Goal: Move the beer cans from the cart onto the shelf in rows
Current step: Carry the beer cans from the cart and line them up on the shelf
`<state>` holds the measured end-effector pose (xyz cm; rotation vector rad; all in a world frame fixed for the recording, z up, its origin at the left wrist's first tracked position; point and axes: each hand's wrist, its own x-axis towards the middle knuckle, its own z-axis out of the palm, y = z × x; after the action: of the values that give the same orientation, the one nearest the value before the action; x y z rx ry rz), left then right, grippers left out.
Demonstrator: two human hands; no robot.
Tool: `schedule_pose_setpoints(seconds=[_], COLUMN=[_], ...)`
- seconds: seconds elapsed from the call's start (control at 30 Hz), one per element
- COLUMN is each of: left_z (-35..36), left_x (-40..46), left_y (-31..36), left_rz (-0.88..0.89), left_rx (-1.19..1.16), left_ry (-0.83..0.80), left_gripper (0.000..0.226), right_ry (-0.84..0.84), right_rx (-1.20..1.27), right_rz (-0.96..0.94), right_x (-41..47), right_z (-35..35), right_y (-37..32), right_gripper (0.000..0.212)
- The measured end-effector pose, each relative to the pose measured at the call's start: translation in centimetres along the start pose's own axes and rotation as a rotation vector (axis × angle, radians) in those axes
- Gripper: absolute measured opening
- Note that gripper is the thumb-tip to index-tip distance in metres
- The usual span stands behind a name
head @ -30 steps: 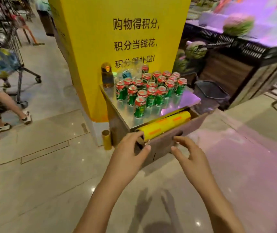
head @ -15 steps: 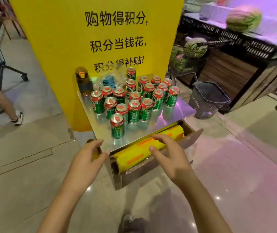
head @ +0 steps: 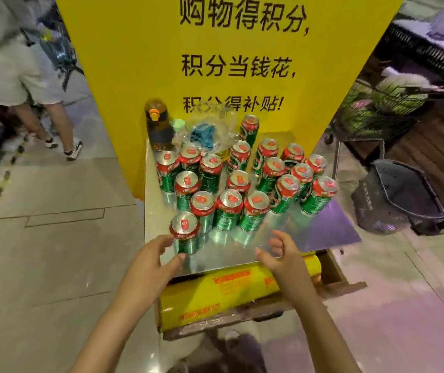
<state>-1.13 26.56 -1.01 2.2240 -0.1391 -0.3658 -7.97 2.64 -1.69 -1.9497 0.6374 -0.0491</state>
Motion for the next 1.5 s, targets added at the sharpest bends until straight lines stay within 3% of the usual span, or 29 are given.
schedule_pose_setpoints(seconds=[0.13,0.27,0.4,0.53,0.7,0.97,1.2,1.27,1.37,1.5], left_z=[2.4,5.5,8.0,9.7,10.4,9.8,6.0,4.2,1.0,-3.8], left_x=[1.4,2.9,4.8,5.8,5.9,3.3,-1.8,-4.2,-8.4,-14.3], left_y=[-0.9,-0.5,0.4,0.6,0.8,0.9,0.9,0.6,-0.3,-2.0], left_rz=[-0.205,-0.321,-0.273,-0.292,-0.335,-0.390,-0.372,-0.366,-0.367,-0.373], left_rx=[-0.012,-0.140,-0.267,-0.356,-0.412,-0.456,-0.584,-0.637,-0.692,-0.714], left_ry=[0.092,0.206,0.373,0.506,0.606,0.689,0.758,0.790,0.846,1.022], left_gripper=[0.061,0.083,0.066,0.066,0.063,0.067,0.063,0.060,0.054,0.047], right_ry=[-0.083,-0.188,-0.145,-0.169,-0.212,-0.204,-0.215,-0.290,-0.416,-0.626], right_rx=[0.056,0.078,0.085,0.110,0.128,0.091,0.200,0.221,0.216,0.329], right_rz=[0.037,0.036,-0.008,-0.047,-0.077,-0.060,-0.028,-0.066,-0.131,-0.261], right_x=[5.3,9.6,13.2,14.3,14.8,13.9,8.5,6.2,2.9,-2.1], right_z=[0.0,0.6,1.4,1.2,1.4,0.6,1.5,2.5,5.1,10.5], right_y=[1.4,1.7,3.9,3.4,4.1,3.8,1.5,-0.4,-4.2,-9.7], right_gripper=[0.060,0.093,0.115,0.081,0.062,0.055,0.057,0.061,0.084,0.064])
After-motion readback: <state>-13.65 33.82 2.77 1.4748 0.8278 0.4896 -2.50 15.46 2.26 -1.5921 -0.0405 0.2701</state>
